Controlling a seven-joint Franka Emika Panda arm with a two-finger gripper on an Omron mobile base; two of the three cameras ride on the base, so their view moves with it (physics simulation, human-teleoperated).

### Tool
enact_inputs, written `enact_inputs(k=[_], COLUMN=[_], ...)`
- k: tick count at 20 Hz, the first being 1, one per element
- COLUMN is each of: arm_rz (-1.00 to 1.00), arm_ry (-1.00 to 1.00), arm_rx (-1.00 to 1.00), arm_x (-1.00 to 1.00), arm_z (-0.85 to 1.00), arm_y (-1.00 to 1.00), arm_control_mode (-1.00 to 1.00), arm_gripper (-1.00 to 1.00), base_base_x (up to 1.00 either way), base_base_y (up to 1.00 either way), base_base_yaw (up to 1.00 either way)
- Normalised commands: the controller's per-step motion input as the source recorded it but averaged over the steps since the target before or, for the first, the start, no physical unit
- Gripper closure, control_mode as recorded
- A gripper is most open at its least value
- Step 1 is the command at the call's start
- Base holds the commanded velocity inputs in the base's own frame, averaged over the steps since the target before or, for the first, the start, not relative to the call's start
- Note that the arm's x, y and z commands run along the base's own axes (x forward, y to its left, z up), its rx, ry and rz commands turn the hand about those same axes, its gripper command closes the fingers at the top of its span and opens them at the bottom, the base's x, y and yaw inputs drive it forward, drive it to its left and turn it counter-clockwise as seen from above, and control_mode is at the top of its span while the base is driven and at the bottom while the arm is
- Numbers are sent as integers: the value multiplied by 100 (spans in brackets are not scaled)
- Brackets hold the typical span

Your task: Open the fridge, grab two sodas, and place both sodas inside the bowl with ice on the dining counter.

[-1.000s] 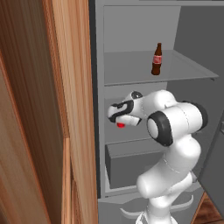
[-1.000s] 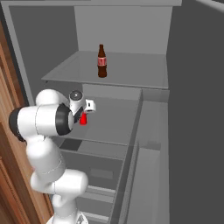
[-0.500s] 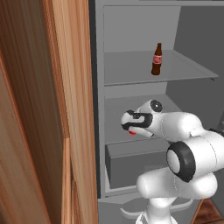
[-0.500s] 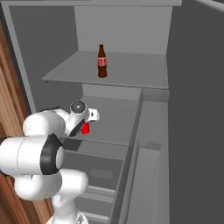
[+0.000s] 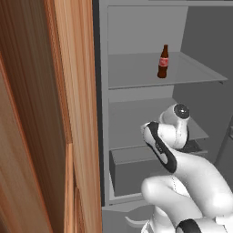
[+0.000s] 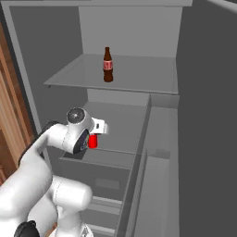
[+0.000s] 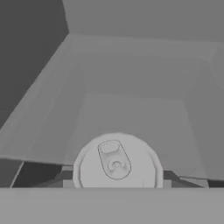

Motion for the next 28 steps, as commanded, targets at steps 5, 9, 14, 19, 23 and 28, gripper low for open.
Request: enact_inputs(k=[5, 9, 14, 19, 23, 28], arm_rz=[-14, -9, -1, 0, 0, -1], arm_ry=[17, 2, -3, -4, 0, 2], arm_rx=[0, 2, 0, 0, 0, 0], arm_x=[-80, -99, -96, -83, -68, -50], arm_z=[87, 60, 63, 65, 53, 34], arm_y=[-48, -26, 0, -1, -3, 0], arm_control_mode=[-100, -100, -100, -100, -100, -100], arm_gripper=[100, 100, 100, 100, 100, 100], base_base_x=[0, 0, 0, 0, 0, 0], base_base_y=[0, 0, 0, 0, 0, 0], base_base_yaw=[0, 0, 0, 0, 0, 0])
